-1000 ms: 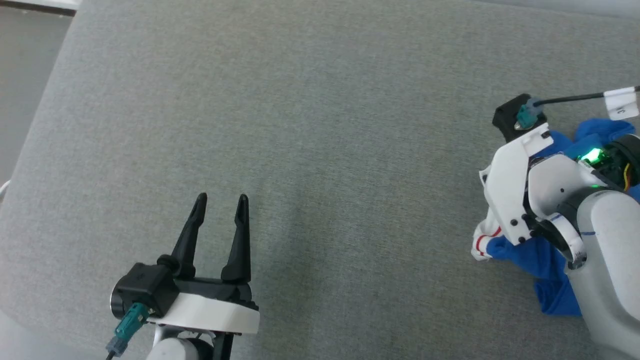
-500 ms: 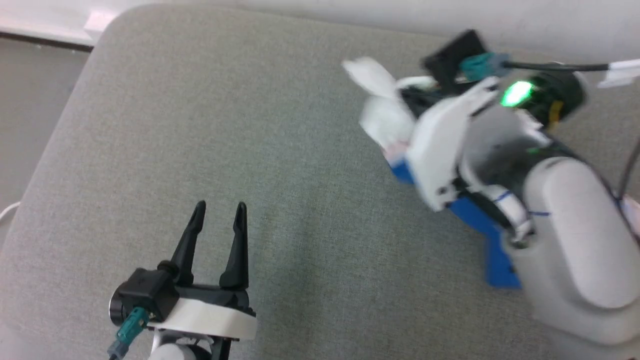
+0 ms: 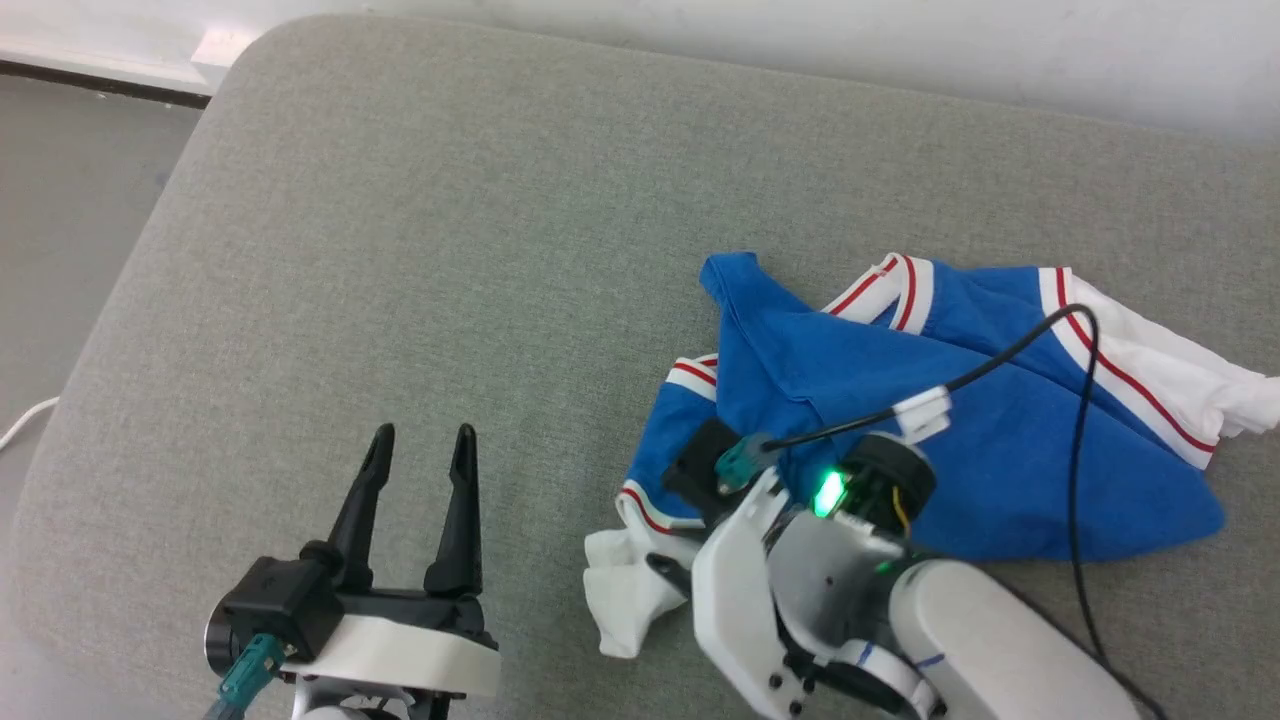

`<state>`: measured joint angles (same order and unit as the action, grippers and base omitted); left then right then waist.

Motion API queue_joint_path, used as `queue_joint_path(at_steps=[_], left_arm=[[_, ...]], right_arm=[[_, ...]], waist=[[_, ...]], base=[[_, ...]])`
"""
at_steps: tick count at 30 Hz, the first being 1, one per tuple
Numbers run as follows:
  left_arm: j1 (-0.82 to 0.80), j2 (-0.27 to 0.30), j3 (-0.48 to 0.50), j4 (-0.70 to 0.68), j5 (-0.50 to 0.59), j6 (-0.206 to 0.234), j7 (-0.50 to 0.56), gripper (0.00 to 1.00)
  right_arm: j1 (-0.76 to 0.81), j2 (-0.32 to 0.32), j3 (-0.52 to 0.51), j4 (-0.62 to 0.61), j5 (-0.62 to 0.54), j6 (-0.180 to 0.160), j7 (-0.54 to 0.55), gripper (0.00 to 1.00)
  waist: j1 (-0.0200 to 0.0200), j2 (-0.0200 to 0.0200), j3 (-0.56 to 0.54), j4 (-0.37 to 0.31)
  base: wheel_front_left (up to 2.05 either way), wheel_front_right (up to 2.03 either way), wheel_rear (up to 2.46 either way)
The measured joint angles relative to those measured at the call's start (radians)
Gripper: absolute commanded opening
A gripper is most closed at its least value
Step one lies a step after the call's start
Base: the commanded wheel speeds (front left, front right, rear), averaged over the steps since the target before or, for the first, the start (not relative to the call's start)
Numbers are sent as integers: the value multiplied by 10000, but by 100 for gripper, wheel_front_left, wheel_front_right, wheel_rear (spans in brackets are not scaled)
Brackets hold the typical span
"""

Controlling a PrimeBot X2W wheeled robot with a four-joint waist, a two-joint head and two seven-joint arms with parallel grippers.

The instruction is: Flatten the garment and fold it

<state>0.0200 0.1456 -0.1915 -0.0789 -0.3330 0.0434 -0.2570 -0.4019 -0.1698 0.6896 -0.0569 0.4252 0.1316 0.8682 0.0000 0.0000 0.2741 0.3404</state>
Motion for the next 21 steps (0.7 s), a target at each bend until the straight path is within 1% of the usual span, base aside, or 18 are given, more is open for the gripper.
queue_joint_path(at_steps=[2, 5, 8, 11, 13, 17, 21], left_arm=[[1, -4, 21, 25, 0, 0, 0, 100], [2, -13, 38, 52, 0, 0, 0, 100], [0, -29, 27, 44, 2, -63, 0, 100], [-21, -94, 0, 23, 2, -82, 0, 100], [-77, -155, -44, 17, 2, -169, 0, 100], [-278, -280, -115, 125, 2, -268, 0, 100], [-372, -430, -144, 274, 2, -353, 0, 100]], right_arm=[[-23, -19, -215, -73, -23, 0, -265, 100], [-271, 146, -986, -232, -171, 0, -738, 100], [-1054, 153, -1753, -307, -844, 0, -1141, 100], [-1686, 71, -2502, -6, -1469, -2, -1112, 100], [-1989, -284, -2535, 337, -1933, -2, -853, 100], [-2112, -585, -2568, 1197, -2071, -2, -65, 100], [-2121, -848, -2176, 1756, -2150, 0, 84, 100]], waist=[[0, 0, 14, -15], [0, 0, -10, -107], [-1, 0, -2, -174], [1, 0, 120, -183], [0, 0, 241, -159], [2, 0, 530, -40], [2, 0, 776, 164]], base=[[0, 0, 0], [0, 0, 0], [0, 0, 0], [0, 0, 0], [0, 0, 0], [0, 0, 0], [0, 0, 0]])
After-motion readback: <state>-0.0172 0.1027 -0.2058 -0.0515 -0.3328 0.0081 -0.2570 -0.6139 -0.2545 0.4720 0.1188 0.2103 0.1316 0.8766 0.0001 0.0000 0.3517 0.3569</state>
